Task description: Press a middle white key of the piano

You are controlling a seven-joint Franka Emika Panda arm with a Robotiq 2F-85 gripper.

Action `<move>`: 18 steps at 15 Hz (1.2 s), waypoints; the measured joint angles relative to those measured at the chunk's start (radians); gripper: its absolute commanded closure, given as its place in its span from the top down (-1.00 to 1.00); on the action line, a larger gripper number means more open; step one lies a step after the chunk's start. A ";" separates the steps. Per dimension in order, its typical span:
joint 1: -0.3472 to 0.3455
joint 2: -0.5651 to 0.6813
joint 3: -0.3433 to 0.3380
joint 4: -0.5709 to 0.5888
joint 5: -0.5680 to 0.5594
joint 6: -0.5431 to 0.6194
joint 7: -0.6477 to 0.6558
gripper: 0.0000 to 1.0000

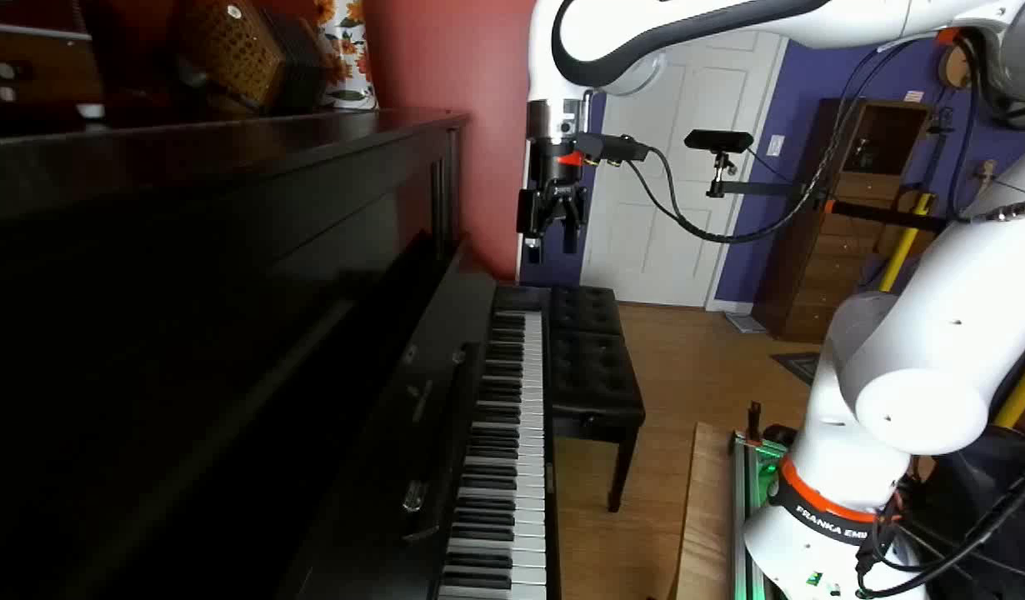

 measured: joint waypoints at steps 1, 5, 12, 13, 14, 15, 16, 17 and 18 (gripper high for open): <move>0.000 0.000 0.000 0.000 0.000 0.000 0.000 1.00; 0.000 0.000 0.000 0.000 0.000 0.000 0.000 1.00; -0.004 0.146 -0.007 -0.045 -0.092 0.048 -0.181 1.00; -0.004 0.180 -0.012 -0.062 -0.103 0.083 -0.239 1.00; -0.004 0.210 -0.015 -0.078 -0.120 0.117 -0.287 1.00; -0.005 0.242 -0.021 -0.097 -0.133 0.157 -0.341 1.00; -0.006 0.272 -0.027 -0.113 -0.139 0.197 -0.390 1.00; -0.008 0.301 -0.033 -0.128 -0.140 0.238 -0.437 1.00; -0.012 0.331 -0.040 -0.141 -0.141 0.277 -0.482 1.00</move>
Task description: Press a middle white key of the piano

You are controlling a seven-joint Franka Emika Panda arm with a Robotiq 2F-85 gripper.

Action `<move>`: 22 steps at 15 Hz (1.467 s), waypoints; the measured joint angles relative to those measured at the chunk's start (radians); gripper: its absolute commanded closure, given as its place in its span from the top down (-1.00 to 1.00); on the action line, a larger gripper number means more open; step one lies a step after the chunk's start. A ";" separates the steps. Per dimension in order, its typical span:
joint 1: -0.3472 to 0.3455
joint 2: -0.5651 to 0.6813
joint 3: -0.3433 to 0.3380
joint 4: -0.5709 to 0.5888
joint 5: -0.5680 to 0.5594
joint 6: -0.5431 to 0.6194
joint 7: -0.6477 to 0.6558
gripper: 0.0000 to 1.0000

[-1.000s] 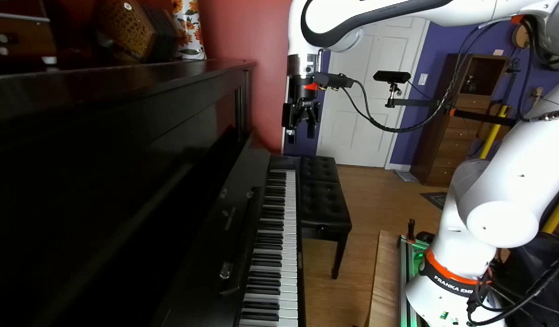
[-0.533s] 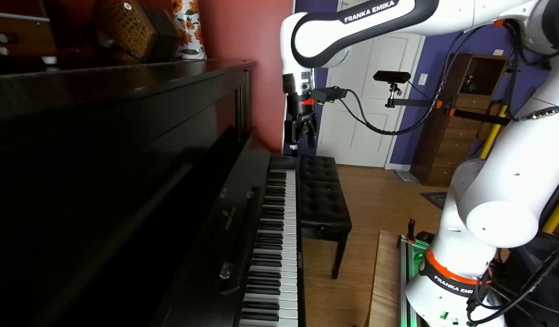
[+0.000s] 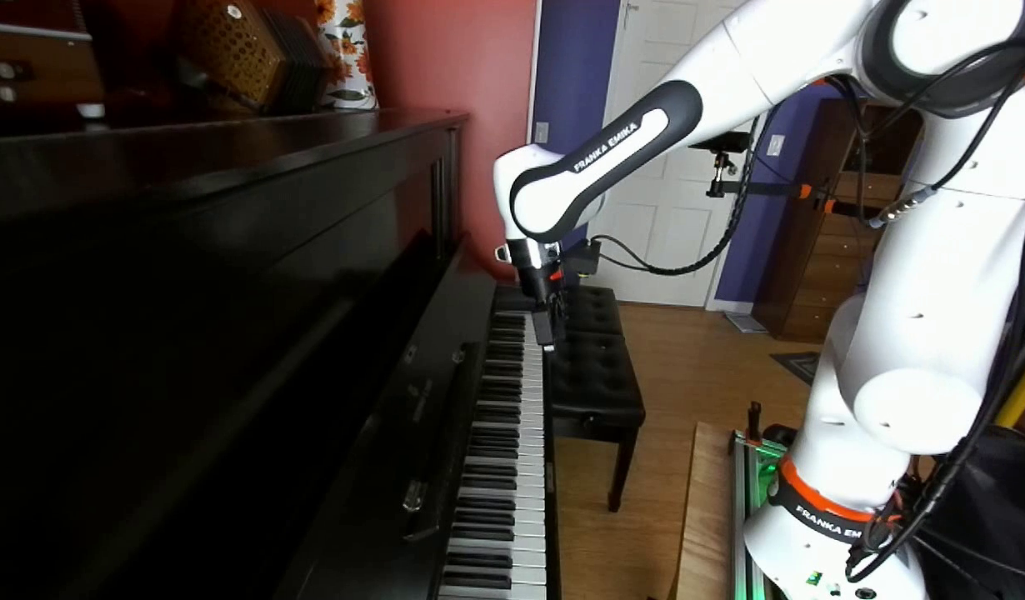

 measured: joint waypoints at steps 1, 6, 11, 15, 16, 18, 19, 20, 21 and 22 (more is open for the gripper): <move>-0.006 0.030 -0.004 -0.008 0.000 0.032 -0.038 1.00; -0.019 0.103 -0.009 -0.011 0.000 0.083 -0.097 1.00; -0.021 0.118 -0.008 -0.007 0.005 0.109 -0.114 1.00; -0.048 0.198 -0.007 -0.008 0.046 0.249 -0.211 1.00; -0.057 0.220 -0.006 -0.008 0.064 0.281 -0.245 0.92; -0.079 0.265 -0.003 -0.004 0.086 0.330 -0.305 0.43; -0.091 0.286 0.000 -0.001 0.097 0.346 -0.333 0.39; -0.103 0.304 0.003 0.004 0.105 0.358 -0.357 0.24; -0.114 0.321 0.006 0.009 0.111 0.367 -0.377 0.03; -0.123 0.336 0.009 0.014 0.115 0.374 -0.392 -0.10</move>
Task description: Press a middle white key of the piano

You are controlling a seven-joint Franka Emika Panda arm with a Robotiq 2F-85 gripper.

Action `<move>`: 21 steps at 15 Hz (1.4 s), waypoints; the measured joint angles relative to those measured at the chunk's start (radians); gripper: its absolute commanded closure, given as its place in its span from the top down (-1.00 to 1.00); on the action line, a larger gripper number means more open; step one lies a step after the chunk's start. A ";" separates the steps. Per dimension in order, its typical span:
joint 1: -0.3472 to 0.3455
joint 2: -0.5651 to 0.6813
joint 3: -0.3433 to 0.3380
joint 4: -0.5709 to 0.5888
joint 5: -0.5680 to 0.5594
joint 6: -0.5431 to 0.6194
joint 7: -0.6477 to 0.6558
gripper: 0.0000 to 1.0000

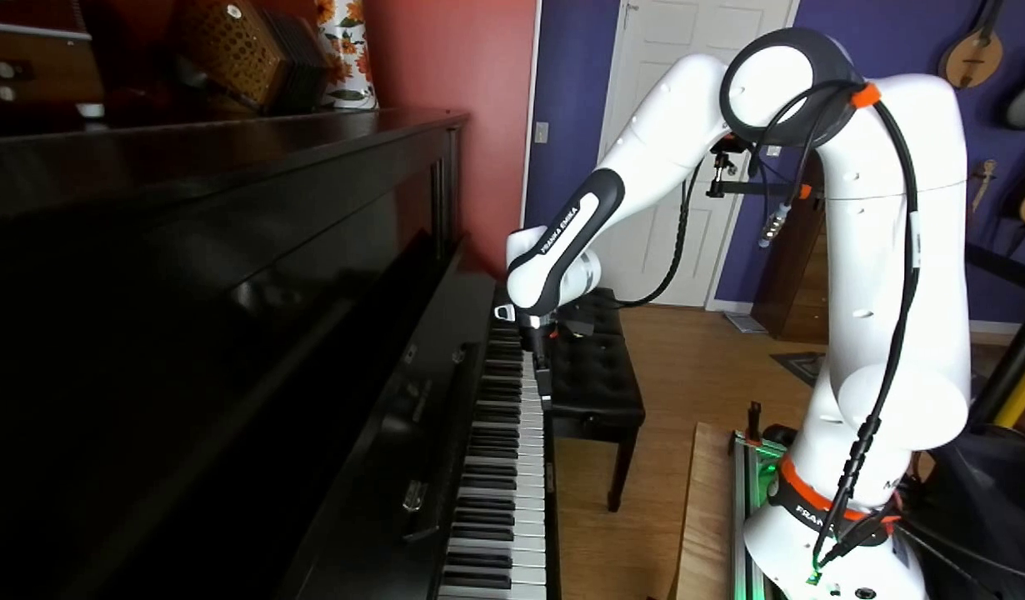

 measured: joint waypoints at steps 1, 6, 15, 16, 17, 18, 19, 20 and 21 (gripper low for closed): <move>-0.009 0.014 0.003 0.006 0.003 0.007 -0.012 -0.28; -0.043 0.062 0.021 0.034 0.023 0.045 -0.043 -0.98; -0.054 0.103 0.025 0.052 0.023 0.148 -0.040 -1.00; -0.055 0.107 0.025 0.052 0.023 0.156 -0.038 -1.00; -0.055 0.111 0.025 0.053 0.022 0.164 -0.036 -1.00; -0.056 0.116 0.025 0.054 0.021 0.176 -0.033 -1.00; -0.056 0.121 0.025 0.054 0.020 0.187 -0.030 -1.00; -0.057 0.125 0.025 0.054 0.019 0.194 -0.028 -1.00; -0.057 0.128 0.025 0.055 0.019 0.200 -0.026 -1.00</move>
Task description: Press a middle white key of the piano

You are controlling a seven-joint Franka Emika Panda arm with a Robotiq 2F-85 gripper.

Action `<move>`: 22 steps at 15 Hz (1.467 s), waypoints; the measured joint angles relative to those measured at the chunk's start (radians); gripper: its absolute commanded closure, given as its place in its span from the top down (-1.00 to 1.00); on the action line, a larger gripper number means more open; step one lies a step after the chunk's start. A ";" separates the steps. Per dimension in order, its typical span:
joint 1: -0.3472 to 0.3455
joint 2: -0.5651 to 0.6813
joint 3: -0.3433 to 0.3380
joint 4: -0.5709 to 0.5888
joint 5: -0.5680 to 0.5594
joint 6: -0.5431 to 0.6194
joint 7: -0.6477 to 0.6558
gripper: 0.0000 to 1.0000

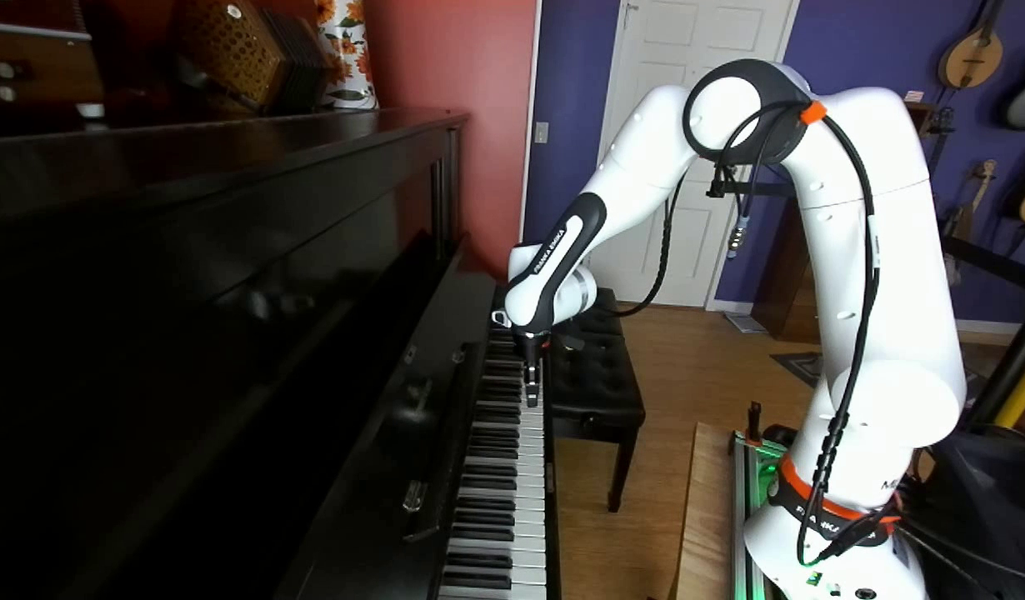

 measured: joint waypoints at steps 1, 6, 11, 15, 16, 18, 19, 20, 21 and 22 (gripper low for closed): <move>0.000 0.003 0.000 0.000 -0.001 0.007 0.002 -1.00; -0.004 0.012 0.000 0.001 -0.003 0.032 0.015 -1.00; -0.011 0.014 -0.001 0.003 -0.004 0.034 0.018 -1.00; -0.012 0.018 -0.001 0.003 -0.005 0.034 0.018 -1.00; -0.012 0.019 -0.001 0.003 -0.006 0.034 0.019 -1.00; -0.012 0.023 -0.001 0.004 -0.008 0.034 0.022 -1.00; -0.012 0.026 -0.001 0.005 -0.009 0.034 0.024 -1.00; -0.012 0.029 -0.001 0.006 -0.011 0.034 0.026 -1.00; -0.012 0.033 -0.001 0.007 -0.014 0.034 0.029 -1.00; -0.012 0.035 -0.001 0.009 -0.017 0.034 0.032 -1.00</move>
